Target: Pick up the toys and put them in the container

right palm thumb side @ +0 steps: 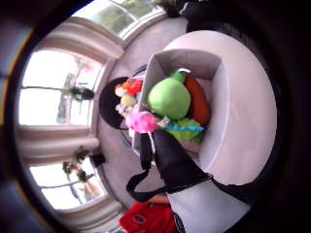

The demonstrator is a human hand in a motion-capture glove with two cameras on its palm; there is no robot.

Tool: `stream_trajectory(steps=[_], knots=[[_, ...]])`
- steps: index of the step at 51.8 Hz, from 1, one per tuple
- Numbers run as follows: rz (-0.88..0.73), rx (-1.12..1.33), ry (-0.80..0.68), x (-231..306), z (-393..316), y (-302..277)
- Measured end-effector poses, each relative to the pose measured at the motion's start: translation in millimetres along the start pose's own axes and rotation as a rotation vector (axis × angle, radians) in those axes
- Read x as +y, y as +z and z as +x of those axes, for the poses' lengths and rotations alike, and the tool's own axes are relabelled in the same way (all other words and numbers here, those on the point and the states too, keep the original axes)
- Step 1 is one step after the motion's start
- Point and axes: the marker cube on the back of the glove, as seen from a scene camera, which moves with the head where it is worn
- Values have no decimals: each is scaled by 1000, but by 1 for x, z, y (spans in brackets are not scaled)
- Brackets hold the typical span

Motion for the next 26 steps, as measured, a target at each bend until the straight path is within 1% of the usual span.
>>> stream_trajectory(steps=[3, 5, 9, 15, 26], knots=[[-22, 33, 178, 17, 14, 17], [-48, 36, 235, 28, 30, 28], [-102, 10, 268, 55, 68, 51], [-72, 50, 329, 97, 97, 84], [-113, 10, 407, 153, 148, 127]])
